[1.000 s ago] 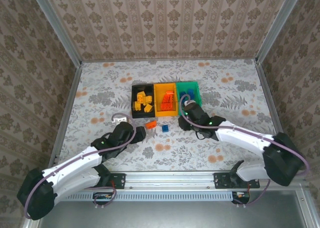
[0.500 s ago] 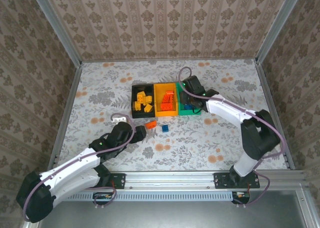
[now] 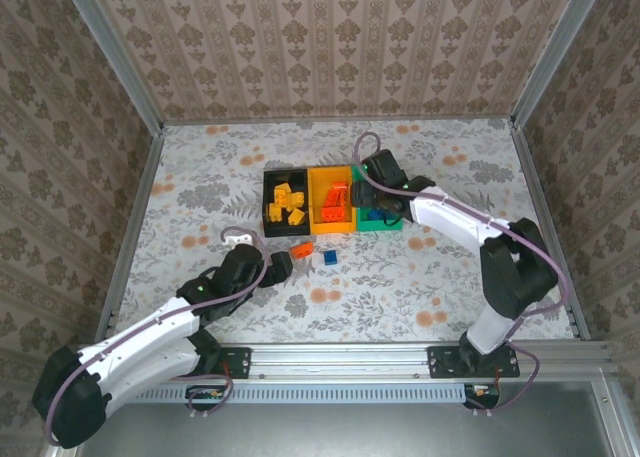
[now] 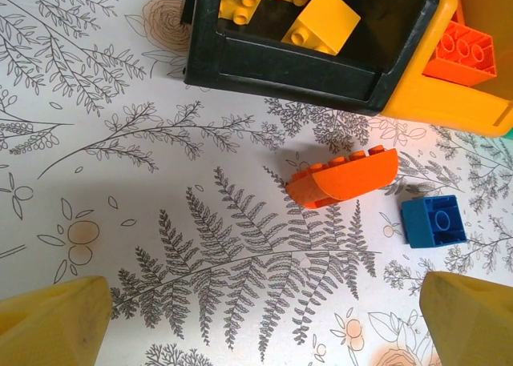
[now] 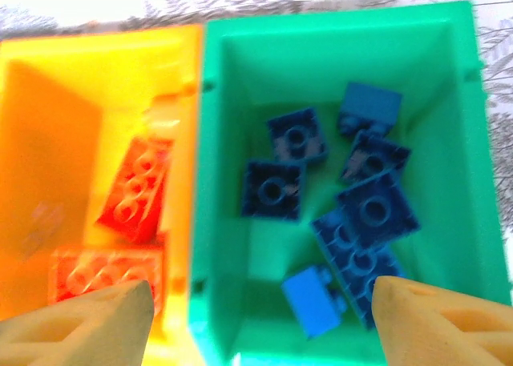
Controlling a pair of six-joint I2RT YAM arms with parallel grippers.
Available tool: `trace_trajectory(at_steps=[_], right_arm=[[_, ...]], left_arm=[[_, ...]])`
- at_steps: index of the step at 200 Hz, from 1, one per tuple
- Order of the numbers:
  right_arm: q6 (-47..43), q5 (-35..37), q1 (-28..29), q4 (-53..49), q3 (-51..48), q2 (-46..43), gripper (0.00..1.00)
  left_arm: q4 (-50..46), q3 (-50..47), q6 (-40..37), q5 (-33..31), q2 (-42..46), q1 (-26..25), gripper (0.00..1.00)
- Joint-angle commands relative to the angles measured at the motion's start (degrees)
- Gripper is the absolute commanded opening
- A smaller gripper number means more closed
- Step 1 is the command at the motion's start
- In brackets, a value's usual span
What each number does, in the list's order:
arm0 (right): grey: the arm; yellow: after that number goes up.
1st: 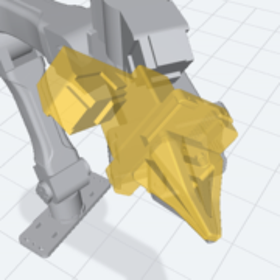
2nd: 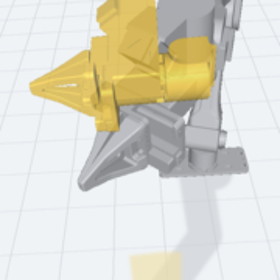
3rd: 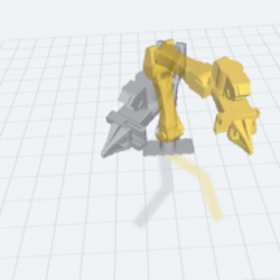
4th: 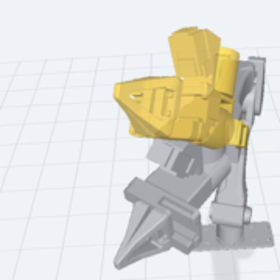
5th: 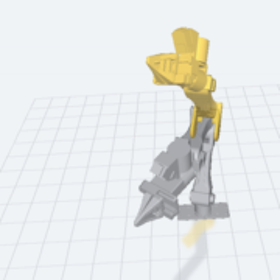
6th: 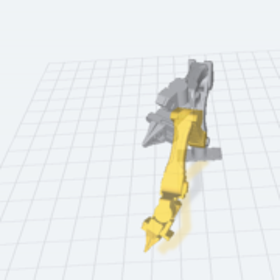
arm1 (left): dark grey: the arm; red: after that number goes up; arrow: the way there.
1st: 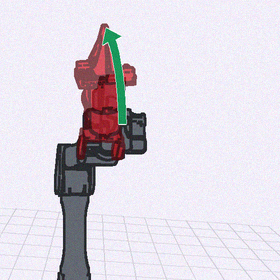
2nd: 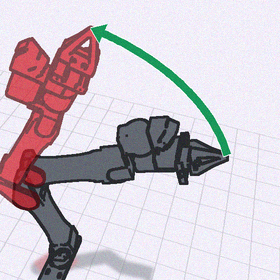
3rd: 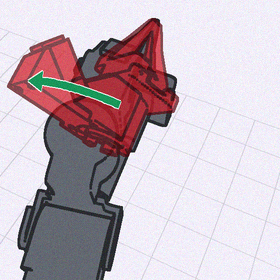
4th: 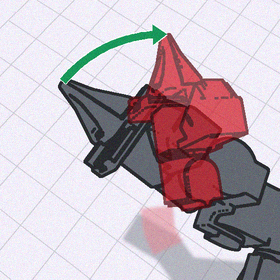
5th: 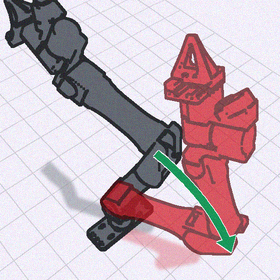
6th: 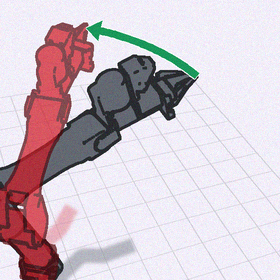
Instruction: Sort the legos into containers by color
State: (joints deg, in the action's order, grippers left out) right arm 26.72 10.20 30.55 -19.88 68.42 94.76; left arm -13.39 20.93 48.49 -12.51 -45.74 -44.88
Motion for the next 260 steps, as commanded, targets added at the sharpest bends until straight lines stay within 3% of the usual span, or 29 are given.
trace_trajectory(at_steps=[1,35,72,146,260], right_arm=[[-0.7,-1.3,4.9,-0.8,-4.6,-4.6,0.75],[0.1,-2.6,12.5,2.9,-9.9,-5.1,0.76],[-0.1,-2.6,16.0,4.6,-8.8,0.9,0.76],[-0.7,-0.1,19.1,4.8,-6.5,9.9,0.71],[0.7,7.0,18.6,5.5,-3.2,12.8,0.66]], left_arm=[[-0.8,0.0,0.1,0.6,1.6,0.7,1.00],[-1.2,-0.5,0.3,0.4,3.0,1.0,1.00],[-1.7,-0.9,1.0,0.6,3.1,1.2,1.00],[-1.9,-1.6,2.0,0.3,3.5,1.6,1.00],[-1.0,-2.7,2.5,0.8,3.5,2.1,1.00]])
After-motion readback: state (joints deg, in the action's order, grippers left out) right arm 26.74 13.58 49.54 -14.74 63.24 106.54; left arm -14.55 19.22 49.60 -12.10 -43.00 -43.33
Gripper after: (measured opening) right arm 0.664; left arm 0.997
